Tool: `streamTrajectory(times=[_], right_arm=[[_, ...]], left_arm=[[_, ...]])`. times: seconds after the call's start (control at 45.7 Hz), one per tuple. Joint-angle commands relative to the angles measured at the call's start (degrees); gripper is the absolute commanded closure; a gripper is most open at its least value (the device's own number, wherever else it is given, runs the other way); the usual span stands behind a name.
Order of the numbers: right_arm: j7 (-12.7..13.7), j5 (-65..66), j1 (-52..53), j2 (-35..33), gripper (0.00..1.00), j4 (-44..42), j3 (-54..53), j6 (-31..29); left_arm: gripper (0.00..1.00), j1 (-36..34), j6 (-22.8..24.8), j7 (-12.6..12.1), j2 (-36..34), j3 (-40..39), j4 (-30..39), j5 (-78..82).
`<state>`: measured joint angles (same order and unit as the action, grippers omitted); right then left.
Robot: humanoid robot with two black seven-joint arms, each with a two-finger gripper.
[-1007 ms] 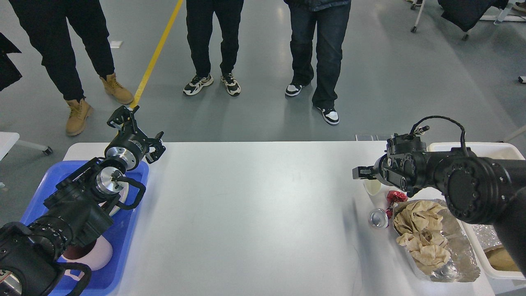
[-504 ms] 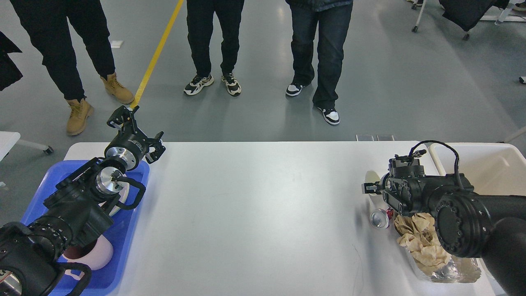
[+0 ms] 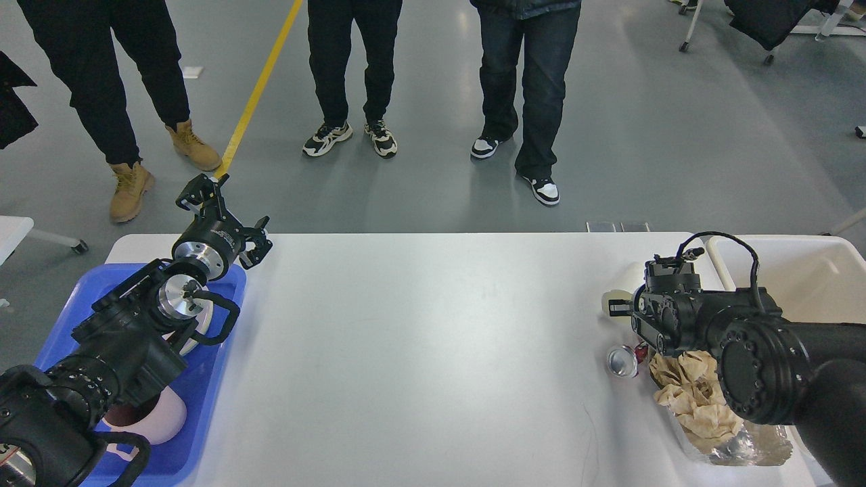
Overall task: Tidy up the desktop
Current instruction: 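Lower the right gripper and grasp the white paper cup, then lift the white cup and drop it into the white bin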
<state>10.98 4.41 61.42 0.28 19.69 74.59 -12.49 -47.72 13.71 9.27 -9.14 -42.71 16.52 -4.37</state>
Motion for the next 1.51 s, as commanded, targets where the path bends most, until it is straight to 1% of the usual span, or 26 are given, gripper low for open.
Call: streamTrajectory(times=[0.0,0.197,0.35,0.438,0.525,0.591,0.635,0.701,0.723,0.744,0.854,0.963,1.073,1.182,1.292,1.358,1.489], right_arm=[[0.0,-0.01,0.1,0.07,1.0,0.0,-0.24,0.1],[0.0,-0.36,1.94,0.25,1.0,0.26,-1.11,0.19],[0.0,-0.45,7.38,-0.54,1.0,2.98,-4.01,-0.52],[-0.09,-0.45,15.19,-4.4,1.0,10.79,-5.33,-0.96],[-0.52,-0.19,26.0,-9.58,1.0,22.91,-7.0,-1.22],[-0.61,0.08,33.65,-13.01,1.0,31.0,-7.18,-2.62],[-0.7,0.08,38.66,-14.6,1.0,34.79,-7.27,-4.9],[-0.7,0.16,44.99,-16.27,1.0,38.05,-7.36,-9.9],[-0.7,0.08,46.75,-16.71,1.0,38.75,-7.36,-11.66],[-0.7,0.08,50.16,-17.67,1.0,39.54,-7.44,-15.33],[-0.7,-0.01,57.83,-20.14,1.0,40.96,-7.62,-23.0],[-0.7,-0.01,65.04,-22.34,1.0,42.54,-7.62,-28.54],[-0.7,-0.1,71.54,-24.27,1.0,45.17,-7.62,-32.06],[-0.61,-0.01,75.33,-24.8,1.0,48.86,-7.53,-32.6],[-0.53,0.16,74.2,-24.8,1.0,48.08,-6.83,-31.02],[-0.53,0.08,70.17,-24.89,1.0,45.36,-5.87,-28.13],[-0.44,-0.45,56.81,-26.91,1.0,36.32,-3.41,-18.99]], left_arm=[[0.03,0.0,0.0,-0.04,0.0,0.0,0.0,-0.03],[0.03,0.0,0.0,-0.04,0.0,0.0,0.0,-0.03],[0.03,0.0,0.0,-0.04,0.0,0.0,-0.09,-0.03],[0.03,0.0,0.0,-0.04,0.0,0.0,0.0,-0.03],[0.03,0.0,0.0,-0.04,0.0,0.0,0.0,-0.03],[0.03,0.0,0.0,-0.04,0.0,0.0,0.0,-0.03],[0.03,0.0,0.0,-0.04,0.0,0.0,-0.09,0.06],[0.03,0.0,0.0,-0.04,0.0,0.0,0.0,-0.03],[0.03,0.0,0.0,-0.04,0.0,0.0,0.0,0.06],[0.03,0.0,0.0,-0.04,0.0,0.0,0.0,-0.03],[0.03,0.0,0.0,-0.04,0.0,0.0,0.0,0.06],[0.03,0.0,0.0,-0.04,0.0,0.0,0.0,-0.03],[0.03,0.0,0.0,-0.04,0.0,0.0,0.0,-0.03],[0.03,0.0,0.0,-0.04,0.0,0.0,0.0,-0.03],[0.03,0.0,0.0,-0.04,0.0,0.0,0.0,-0.03],[0.03,0.0,0.0,-0.04,0.0,0.0,0.0,-0.03],[0.03,0.0,0.0,0.05,0.0,0.0,0.0,-0.03]])
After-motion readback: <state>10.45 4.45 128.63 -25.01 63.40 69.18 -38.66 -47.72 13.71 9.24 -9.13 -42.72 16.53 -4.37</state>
